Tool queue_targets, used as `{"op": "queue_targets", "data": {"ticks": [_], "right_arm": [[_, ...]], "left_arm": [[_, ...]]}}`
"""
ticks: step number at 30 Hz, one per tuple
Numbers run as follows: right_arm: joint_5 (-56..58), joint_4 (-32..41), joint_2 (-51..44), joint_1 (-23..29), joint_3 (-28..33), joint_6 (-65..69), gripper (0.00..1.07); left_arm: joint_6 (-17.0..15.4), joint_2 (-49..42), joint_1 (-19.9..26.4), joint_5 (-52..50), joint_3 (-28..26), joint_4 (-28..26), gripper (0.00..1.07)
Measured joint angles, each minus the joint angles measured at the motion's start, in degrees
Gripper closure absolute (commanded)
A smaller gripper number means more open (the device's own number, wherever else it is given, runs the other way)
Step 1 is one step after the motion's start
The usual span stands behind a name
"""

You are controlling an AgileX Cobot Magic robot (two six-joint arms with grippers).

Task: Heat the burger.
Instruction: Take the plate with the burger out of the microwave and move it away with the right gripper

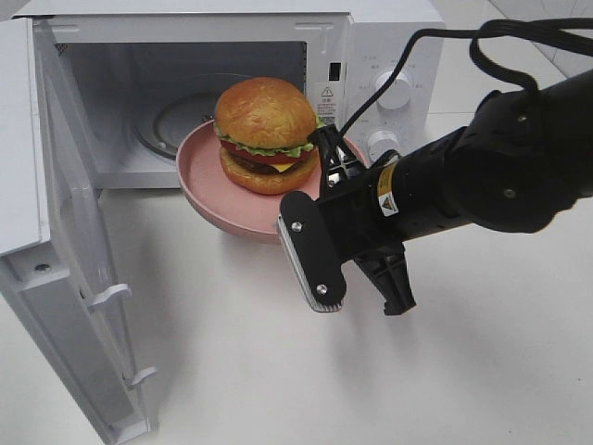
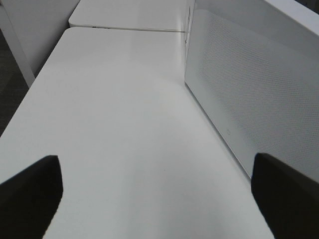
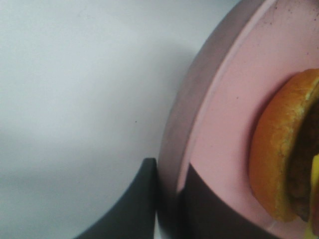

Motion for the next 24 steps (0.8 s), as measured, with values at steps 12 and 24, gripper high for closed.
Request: {"op": "queue_targets", "data": {"ticks": [12, 24], "right_arm": [[1.26, -0.34, -11.86, -0.11, 8.65, -0.06, 1.07], [11.34, -2.12, -25.50, -0.11, 16.67, 2.69, 1.07]], "left_arm": [[0.00, 0.00, 0.00, 0.00, 0.00, 0.00, 0.09], [0.00, 0.00, 0.00, 0.00, 0.00, 0.00, 0.09]]}}
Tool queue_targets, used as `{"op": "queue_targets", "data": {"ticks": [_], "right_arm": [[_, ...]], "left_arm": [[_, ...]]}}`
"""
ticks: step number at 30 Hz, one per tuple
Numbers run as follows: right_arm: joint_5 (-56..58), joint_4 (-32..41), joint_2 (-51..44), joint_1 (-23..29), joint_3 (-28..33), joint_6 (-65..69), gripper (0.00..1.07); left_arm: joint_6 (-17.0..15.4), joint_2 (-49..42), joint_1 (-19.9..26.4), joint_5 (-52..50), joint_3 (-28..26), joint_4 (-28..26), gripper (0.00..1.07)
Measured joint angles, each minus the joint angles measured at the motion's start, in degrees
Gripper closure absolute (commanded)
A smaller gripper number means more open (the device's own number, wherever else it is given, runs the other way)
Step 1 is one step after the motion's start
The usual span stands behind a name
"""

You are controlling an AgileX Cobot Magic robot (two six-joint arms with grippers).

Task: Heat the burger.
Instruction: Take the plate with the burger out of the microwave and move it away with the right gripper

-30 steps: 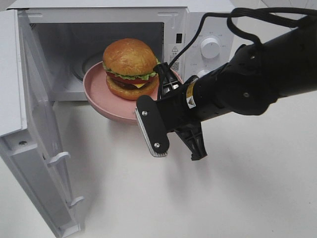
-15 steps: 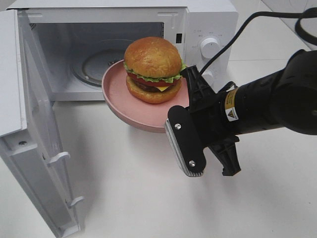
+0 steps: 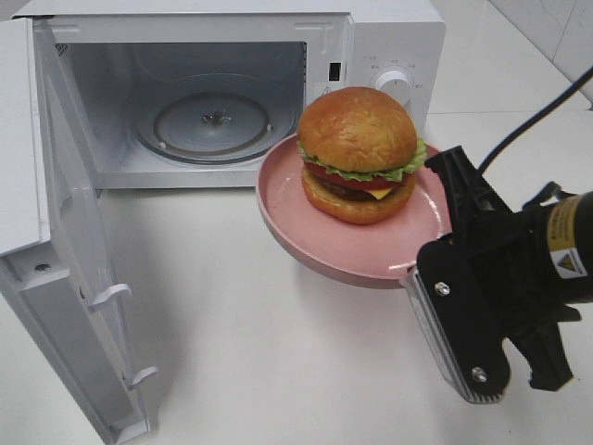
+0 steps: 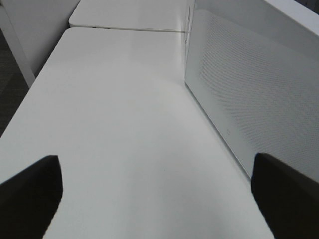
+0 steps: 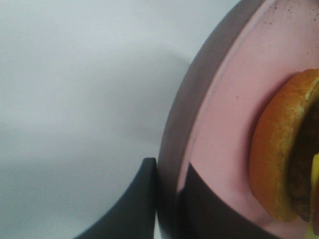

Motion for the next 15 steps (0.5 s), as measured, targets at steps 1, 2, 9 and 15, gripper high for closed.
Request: {"op": "queue_targets", "data": {"ticks": [1, 2, 9, 15], "right_arm": [[0.00, 0.00, 0.00, 0.00, 0.00, 0.00, 1.07], [2.06, -0.57, -2.29, 0.00, 1.43, 1.60, 1.07], [6.30, -1.95, -9.22, 0.00, 4.18, 5.44, 1.07], [12.38, -4.18, -16.21, 0.00, 6.76, 10.77, 1.07]], "left_arm": [[0.00, 0.00, 0.00, 0.00, 0.00, 0.00, 0.09], [0.00, 0.00, 0.00, 0.00, 0.00, 0.00, 0.09], [0.00, 0.00, 0.00, 0.00, 0.00, 0.00, 0.09], [0.00, 0.00, 0.00, 0.00, 0.00, 0.00, 0.09]]}}
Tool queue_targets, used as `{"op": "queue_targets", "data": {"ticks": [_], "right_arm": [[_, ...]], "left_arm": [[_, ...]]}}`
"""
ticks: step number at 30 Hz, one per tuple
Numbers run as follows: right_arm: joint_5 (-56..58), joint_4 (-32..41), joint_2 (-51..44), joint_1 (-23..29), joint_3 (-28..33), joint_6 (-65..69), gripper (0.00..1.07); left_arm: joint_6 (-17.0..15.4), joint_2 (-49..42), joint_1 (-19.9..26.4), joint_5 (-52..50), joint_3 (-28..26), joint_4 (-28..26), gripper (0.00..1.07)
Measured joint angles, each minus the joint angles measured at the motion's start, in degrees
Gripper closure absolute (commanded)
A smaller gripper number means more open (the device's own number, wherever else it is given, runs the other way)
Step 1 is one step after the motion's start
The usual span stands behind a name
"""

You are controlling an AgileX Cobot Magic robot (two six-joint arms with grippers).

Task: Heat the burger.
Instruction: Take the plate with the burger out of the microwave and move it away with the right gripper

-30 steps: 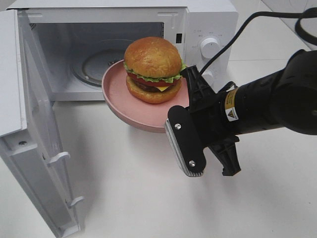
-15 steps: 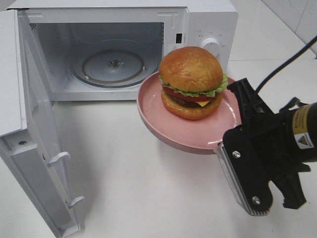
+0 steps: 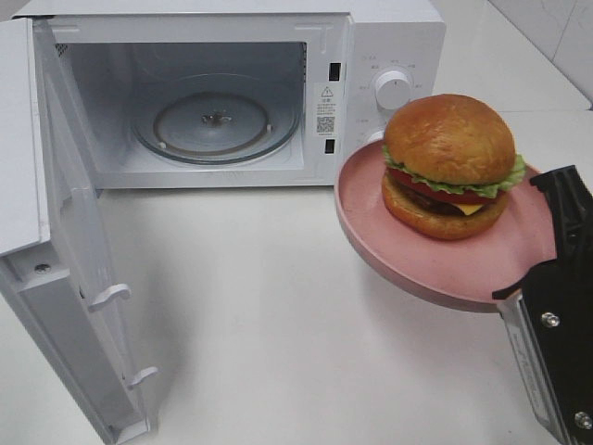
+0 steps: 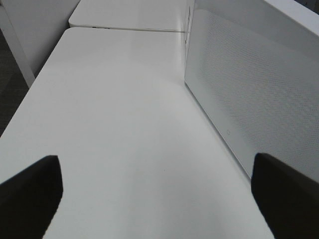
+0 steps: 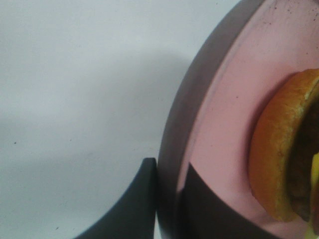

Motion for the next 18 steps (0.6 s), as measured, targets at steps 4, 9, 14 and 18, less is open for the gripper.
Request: {"op": "queue_targets", "data": {"ticks": [4, 9, 14, 18], "right_arm": [[3.21, -0.80, -2.23, 0.00, 0.40, 3.27, 1.07], [8.31, -3.27, -4.98, 0.00, 0.69, 9.40, 1.07], [13.41, -6.99, -5.56, 0.00, 0.69, 17.42, 1.07], [18.22, -11.52, -5.56, 0.00, 0.69, 26.18, 1.07]], "left_arm": [[0.00, 0.00, 0.00, 0.00, 0.00, 0.00, 0.09], [0.00, 0.00, 0.00, 0.00, 0.00, 0.00, 0.09], [0.00, 0.00, 0.00, 0.00, 0.00, 0.00, 0.09], [0.00, 0.00, 0.00, 0.00, 0.00, 0.00, 0.09]]}}
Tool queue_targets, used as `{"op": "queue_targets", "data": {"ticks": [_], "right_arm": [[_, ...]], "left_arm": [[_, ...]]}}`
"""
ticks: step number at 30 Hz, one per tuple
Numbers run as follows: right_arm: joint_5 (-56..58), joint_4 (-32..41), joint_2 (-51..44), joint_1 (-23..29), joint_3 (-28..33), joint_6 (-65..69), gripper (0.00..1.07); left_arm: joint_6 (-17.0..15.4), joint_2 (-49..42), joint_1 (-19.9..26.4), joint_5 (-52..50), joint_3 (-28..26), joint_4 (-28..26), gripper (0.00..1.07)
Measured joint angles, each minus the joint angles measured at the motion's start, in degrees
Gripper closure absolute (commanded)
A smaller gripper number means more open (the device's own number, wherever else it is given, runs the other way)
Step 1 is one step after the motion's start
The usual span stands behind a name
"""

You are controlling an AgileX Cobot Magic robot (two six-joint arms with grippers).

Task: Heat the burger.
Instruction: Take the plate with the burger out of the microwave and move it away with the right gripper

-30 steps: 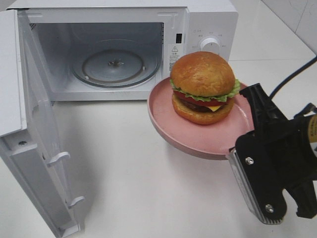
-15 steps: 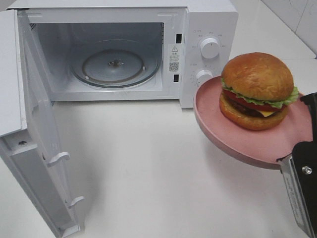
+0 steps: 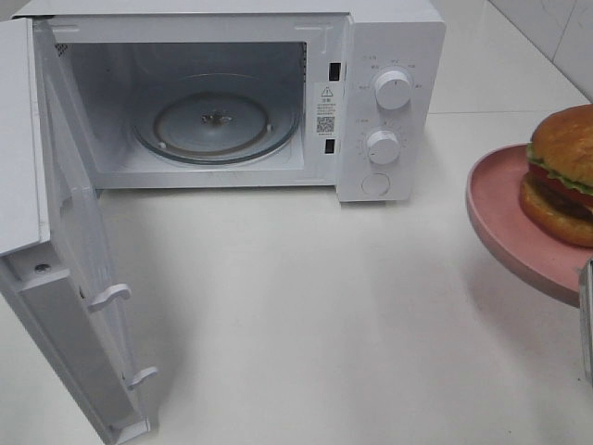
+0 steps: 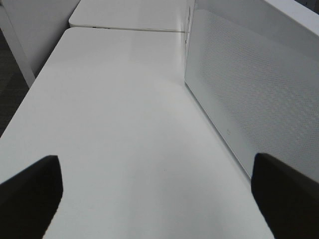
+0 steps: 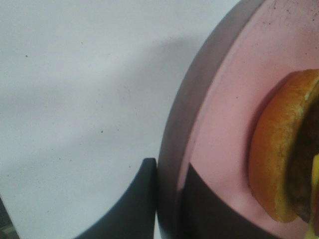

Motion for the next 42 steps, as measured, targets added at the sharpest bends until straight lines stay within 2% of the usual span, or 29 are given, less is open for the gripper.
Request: {"op": "queue_targets", "data": {"ticks": [16, 29, 37, 42], "right_arm": [[9.45, -4.76, 0.00, 0.00, 0.00, 21.77, 1.07], [15.87, -4.81, -0.29, 0.00, 0.00, 35.07, 1.07], [18.05, -4.64, 4.87, 0.00, -0.11, 43.89, 1.07], [18.39, -4.87, 8.71, 0.00, -2.46, 48.87, 1.07]], "left_arm": [[0.00, 0.00, 0.00, 0.00, 0.00, 0.00, 0.09], [0.00, 0.00, 0.00, 0.00, 0.00, 0.00, 0.09], [0.00, 0.00, 0.00, 0.00, 0.00, 0.00, 0.09], [0.00, 0.00, 0.00, 0.00, 0.00, 0.00, 0.09]]}}
